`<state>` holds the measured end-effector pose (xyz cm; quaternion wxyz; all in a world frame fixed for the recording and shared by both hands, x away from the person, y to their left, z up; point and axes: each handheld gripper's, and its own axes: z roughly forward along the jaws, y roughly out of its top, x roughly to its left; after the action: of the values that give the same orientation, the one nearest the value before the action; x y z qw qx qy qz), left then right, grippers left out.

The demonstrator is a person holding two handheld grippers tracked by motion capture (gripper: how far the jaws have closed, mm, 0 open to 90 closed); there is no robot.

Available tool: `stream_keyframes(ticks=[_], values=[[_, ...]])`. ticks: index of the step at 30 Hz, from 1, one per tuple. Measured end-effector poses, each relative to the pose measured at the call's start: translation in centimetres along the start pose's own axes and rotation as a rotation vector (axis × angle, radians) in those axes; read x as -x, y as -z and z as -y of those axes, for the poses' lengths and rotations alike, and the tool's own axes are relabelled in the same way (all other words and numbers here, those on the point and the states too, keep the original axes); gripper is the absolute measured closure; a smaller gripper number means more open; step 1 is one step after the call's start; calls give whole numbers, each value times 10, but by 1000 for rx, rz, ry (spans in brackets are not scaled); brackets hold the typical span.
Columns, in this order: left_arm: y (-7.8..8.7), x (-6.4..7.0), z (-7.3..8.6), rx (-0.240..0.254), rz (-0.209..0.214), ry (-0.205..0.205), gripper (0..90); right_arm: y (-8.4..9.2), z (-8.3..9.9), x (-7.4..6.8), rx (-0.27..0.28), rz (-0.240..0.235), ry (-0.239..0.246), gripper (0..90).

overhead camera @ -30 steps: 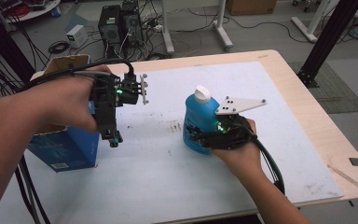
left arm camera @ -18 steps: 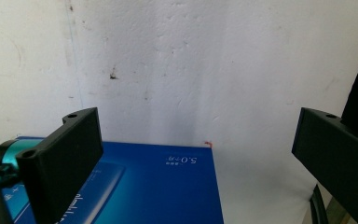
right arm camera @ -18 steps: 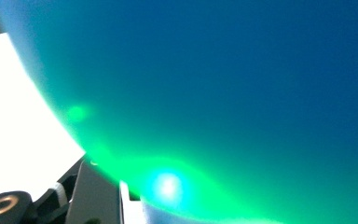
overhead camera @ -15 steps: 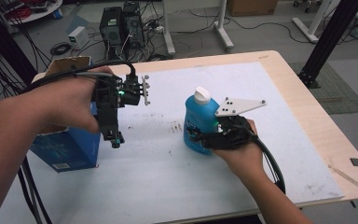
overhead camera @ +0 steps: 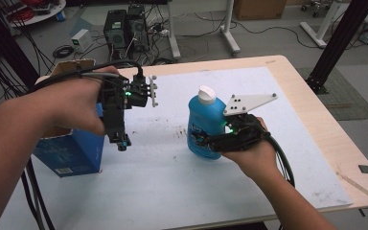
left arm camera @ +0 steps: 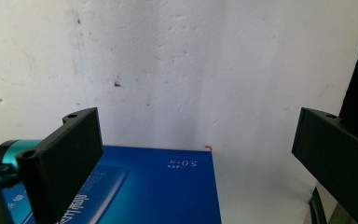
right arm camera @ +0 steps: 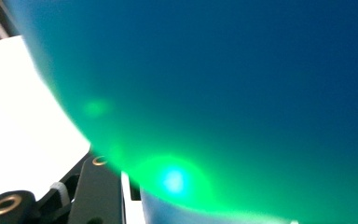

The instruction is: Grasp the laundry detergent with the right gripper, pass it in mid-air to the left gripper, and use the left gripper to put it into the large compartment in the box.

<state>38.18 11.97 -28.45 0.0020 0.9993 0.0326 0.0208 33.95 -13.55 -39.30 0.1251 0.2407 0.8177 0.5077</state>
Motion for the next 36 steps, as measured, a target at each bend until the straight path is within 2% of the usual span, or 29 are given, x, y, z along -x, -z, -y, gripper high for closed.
stream_keyframes(ticks=[2,8,17,18,19,29,36], values=[[6,2,-1,7,-5,-3,17,4,-11,-2,-17,-36,27,469],[18,7,-5,29,-3,-9,17,8,-23,-4,-34,-107,69,468],[45,20,-17,70,7,-46,17,7,-41,-12,-49,-281,138,466],[45,20,-17,70,7,-46,17,7,-41,-12,-49,-281,138,466],[48,21,-19,73,7,-44,17,4,-43,-15,-58,-314,158,466],[63,31,-34,85,36,-75,17,-13,-51,-27,-84,-404,204,465],[70,35,-45,89,53,-75,17,-21,-62,-32,-83,-429,223,465]])
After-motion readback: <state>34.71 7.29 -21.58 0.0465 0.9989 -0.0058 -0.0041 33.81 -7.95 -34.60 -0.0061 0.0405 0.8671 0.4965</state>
